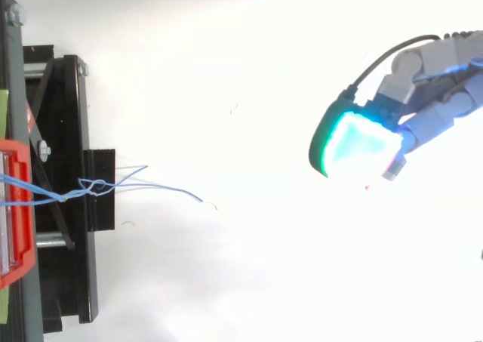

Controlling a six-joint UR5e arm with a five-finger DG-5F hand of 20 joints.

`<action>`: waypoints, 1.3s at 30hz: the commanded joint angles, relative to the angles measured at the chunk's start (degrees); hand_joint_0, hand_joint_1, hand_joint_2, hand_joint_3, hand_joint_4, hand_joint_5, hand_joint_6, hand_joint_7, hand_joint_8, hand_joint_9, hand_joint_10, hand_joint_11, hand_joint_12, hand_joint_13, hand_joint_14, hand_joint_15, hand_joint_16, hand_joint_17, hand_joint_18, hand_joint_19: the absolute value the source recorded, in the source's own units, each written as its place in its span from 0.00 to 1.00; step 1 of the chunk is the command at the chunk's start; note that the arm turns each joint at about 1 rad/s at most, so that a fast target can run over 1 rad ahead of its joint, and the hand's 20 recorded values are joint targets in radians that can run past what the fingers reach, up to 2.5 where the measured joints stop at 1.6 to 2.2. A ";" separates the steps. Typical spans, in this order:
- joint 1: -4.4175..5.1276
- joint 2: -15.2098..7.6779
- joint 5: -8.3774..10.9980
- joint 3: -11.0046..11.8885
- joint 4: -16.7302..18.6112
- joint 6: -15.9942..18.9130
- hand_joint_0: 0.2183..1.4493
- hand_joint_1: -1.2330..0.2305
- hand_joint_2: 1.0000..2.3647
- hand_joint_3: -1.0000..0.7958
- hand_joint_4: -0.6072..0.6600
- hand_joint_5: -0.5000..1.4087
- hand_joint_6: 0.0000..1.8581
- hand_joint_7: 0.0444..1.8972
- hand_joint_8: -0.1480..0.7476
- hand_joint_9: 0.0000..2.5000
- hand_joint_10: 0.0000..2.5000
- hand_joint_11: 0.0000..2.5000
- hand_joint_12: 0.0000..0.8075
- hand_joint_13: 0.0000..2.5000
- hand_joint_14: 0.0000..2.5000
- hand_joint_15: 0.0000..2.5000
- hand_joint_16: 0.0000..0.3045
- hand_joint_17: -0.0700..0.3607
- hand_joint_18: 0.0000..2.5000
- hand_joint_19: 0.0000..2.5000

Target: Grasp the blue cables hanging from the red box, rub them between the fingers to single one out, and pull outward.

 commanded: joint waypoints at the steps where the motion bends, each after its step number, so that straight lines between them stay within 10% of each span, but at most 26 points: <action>1: -0.03 -1.41 0.40 0.03 2.61 -0.05 0.26 0.39 0.00 0.31 0.70 0.18 0.27 0.47 0.55 0.29 0.00 0.18 0.45 0.23 0.00 0.14 0.18 0.45 0.16 0.20; 23: -0.82 -6.86 1.90 0.03 9.11 -0.48 0.24 0.37 0.00 0.28 0.71 0.18 0.27 0.46 0.52 0.21 0.00 0.12 0.47 0.15 0.00 0.11 0.18 0.45 0.11 0.19; 39: -0.91 -10.72 10.33 0.03 17.90 -7.60 0.28 0.31 0.00 0.28 0.72 0.19 0.27 0.48 0.54 0.30 0.00 0.15 0.46 0.20 0.00 0.12 0.17 0.43 0.14 0.19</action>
